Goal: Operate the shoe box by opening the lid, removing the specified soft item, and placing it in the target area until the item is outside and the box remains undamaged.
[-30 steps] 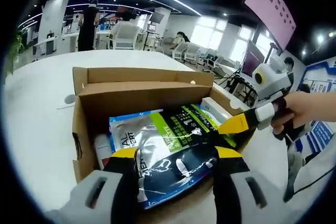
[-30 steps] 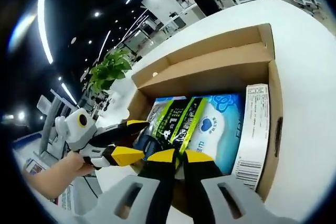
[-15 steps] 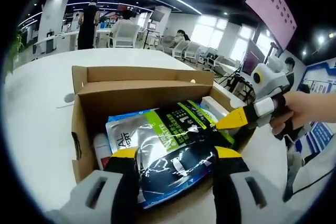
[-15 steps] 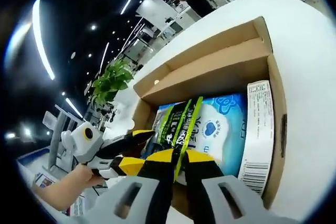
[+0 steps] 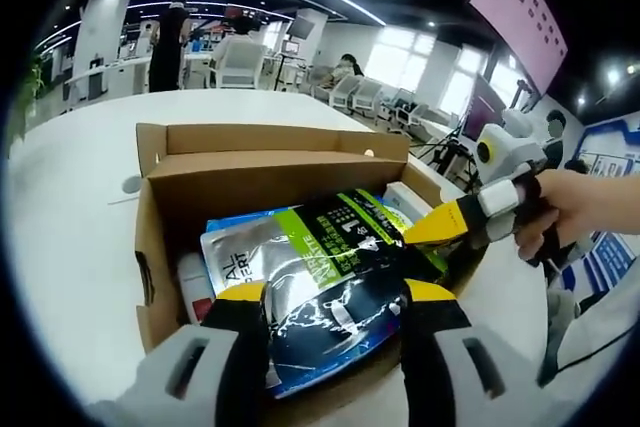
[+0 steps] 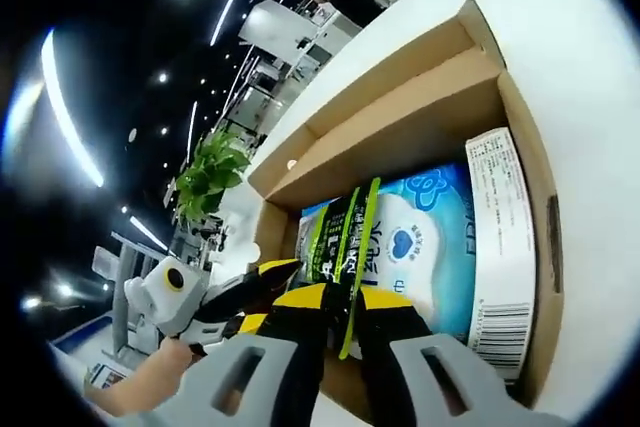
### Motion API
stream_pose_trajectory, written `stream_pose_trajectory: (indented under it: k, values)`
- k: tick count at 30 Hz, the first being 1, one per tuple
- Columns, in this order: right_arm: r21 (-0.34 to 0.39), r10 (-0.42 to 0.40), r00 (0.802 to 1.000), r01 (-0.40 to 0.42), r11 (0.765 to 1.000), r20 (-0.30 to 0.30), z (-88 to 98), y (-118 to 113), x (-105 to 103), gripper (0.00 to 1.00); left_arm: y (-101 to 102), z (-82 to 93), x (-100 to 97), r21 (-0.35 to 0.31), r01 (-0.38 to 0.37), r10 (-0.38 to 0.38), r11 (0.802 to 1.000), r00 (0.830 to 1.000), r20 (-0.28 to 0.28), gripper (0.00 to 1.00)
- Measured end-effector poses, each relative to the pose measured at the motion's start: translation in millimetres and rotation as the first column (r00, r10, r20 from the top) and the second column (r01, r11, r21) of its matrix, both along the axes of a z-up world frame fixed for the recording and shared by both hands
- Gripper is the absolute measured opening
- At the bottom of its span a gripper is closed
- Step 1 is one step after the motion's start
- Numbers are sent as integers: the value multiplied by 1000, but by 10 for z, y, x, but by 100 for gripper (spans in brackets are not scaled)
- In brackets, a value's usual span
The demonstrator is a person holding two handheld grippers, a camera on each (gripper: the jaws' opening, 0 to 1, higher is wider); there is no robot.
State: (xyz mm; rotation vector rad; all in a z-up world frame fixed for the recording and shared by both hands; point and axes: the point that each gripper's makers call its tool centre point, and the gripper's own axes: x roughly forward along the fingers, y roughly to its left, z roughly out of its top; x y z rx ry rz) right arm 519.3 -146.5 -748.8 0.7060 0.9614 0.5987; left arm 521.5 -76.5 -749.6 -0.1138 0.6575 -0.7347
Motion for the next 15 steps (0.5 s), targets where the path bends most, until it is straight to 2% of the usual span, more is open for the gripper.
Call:
stream_pose_trajectory:
  k: [3,4,5,7,12,15]
  values:
    - [5,2,1000,-2,1000,-8,-12,10,4,6,-2,-1,2,0,-1,1,1000,1000,-1,51]
    - [3,4,1000,-4,1000,-9,-16,9,3,1,-1,-2,3,0,-2,2,1000,1000,-1,51]
    - [-7,24,1000,-24,1000,0,-24,-2,-14,0,-4,-3,4,-1,-1,1,1000,1000,1,51]
    - [13,14,1000,-14,1000,-14,-16,9,-13,0,-6,-4,6,0,-2,2,1000,1000,7,51]
    - [27,23,999,-24,999,30,73,16,-17,0,-14,15,0,-9,0,0,1000,1000,25,51]
    - [34,16,999,-17,999,48,127,21,-36,0,-29,34,6,-33,-4,4,999,1000,8,54]
